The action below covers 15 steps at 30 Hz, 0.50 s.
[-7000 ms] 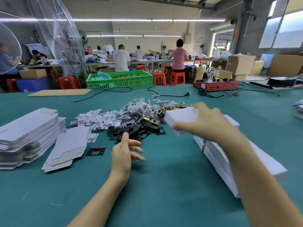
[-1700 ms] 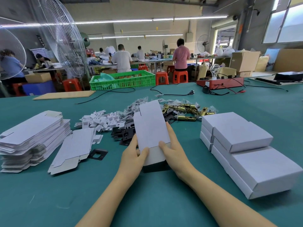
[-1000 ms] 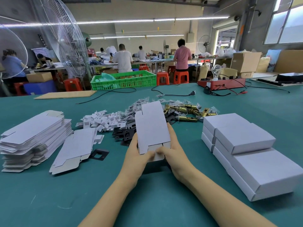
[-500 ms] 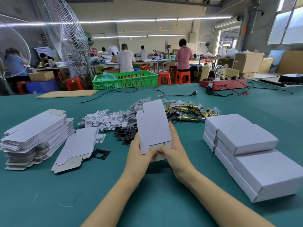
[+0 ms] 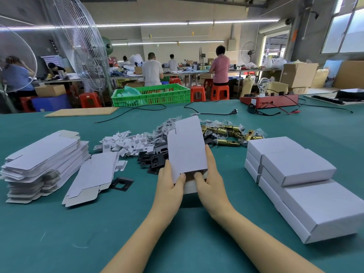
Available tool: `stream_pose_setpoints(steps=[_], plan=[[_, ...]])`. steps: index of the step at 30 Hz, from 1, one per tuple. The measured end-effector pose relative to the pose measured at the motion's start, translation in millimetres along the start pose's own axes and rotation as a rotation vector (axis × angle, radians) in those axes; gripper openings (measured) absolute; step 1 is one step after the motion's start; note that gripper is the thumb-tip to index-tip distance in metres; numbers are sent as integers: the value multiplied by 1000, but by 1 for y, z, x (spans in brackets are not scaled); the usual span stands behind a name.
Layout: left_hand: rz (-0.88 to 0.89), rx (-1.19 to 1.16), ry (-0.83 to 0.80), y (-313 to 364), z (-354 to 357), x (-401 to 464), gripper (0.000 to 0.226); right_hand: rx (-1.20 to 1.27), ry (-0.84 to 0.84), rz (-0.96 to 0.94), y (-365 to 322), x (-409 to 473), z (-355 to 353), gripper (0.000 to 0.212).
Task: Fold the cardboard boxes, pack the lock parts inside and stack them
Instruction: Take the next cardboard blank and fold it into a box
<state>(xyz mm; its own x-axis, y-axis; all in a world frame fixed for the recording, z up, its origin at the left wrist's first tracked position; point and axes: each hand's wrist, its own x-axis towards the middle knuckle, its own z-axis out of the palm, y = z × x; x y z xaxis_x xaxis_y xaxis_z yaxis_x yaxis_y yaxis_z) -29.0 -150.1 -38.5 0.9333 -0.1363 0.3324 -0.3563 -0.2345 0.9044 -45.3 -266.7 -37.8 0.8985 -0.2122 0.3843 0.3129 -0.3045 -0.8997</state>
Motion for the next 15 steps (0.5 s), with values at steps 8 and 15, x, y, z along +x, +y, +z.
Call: stream_pose_setpoints(steps=[8, 15], plan=[[-56, -214, -13, -1, -4, -1, 41, -222, 34, -113, 5, 3, -7, 84], [-154, -332, 116, 4, -7, 4, 39, -211, 57, -201, 8, -2, -4, 91]])
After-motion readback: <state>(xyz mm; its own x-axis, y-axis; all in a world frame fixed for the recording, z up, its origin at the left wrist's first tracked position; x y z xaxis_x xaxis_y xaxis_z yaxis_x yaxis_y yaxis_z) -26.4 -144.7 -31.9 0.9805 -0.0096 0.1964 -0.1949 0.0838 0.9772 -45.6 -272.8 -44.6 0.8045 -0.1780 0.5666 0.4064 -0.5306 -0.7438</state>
